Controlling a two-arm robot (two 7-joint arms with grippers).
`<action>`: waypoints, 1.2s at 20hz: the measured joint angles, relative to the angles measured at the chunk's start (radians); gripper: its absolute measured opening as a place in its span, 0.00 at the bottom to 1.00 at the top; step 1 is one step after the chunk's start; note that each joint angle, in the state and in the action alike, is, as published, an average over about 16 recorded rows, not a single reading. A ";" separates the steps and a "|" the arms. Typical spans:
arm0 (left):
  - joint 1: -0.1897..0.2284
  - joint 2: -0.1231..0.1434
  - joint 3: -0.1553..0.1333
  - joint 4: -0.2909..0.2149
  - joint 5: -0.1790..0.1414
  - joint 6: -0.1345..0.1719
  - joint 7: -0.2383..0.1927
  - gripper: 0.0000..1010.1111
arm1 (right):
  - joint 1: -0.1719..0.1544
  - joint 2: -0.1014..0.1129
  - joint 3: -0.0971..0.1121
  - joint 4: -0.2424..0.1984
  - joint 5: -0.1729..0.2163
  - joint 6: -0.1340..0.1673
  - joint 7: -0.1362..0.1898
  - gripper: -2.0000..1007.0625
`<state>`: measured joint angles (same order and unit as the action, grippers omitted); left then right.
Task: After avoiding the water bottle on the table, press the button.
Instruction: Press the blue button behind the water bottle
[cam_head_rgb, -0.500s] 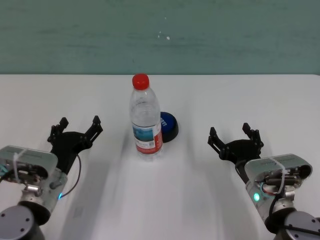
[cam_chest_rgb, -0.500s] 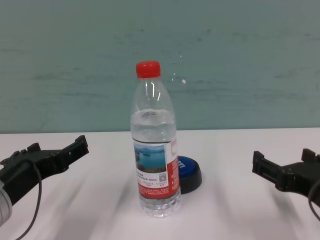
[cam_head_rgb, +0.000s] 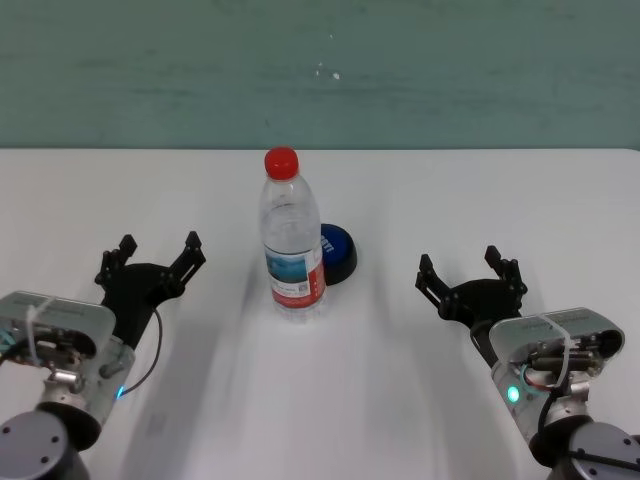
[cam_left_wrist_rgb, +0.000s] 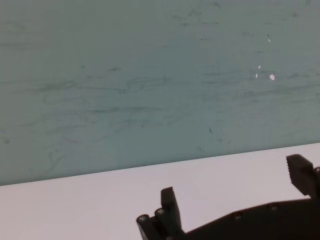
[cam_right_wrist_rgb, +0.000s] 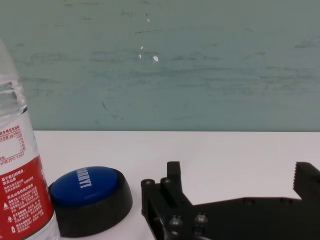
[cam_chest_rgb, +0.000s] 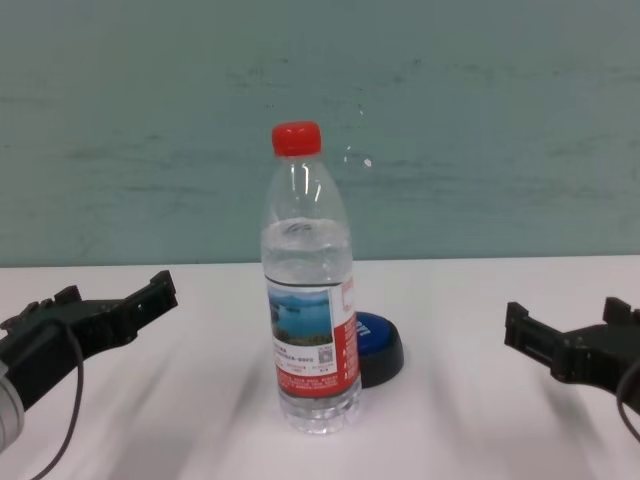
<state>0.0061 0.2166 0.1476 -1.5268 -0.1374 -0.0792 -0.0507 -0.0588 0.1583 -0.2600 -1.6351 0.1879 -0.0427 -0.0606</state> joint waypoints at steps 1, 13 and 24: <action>0.000 0.000 0.000 0.000 0.000 0.000 0.000 1.00 | 0.000 0.000 0.000 0.000 0.000 0.000 0.000 1.00; 0.000 0.000 0.000 0.000 0.000 0.000 0.000 1.00 | 0.000 0.000 0.000 0.000 0.000 0.000 0.000 1.00; 0.000 0.000 0.000 0.000 0.000 0.000 0.000 1.00 | 0.000 0.000 0.000 0.000 0.000 0.000 0.000 1.00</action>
<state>0.0061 0.2166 0.1476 -1.5268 -0.1374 -0.0792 -0.0507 -0.0587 0.1583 -0.2600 -1.6351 0.1879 -0.0427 -0.0606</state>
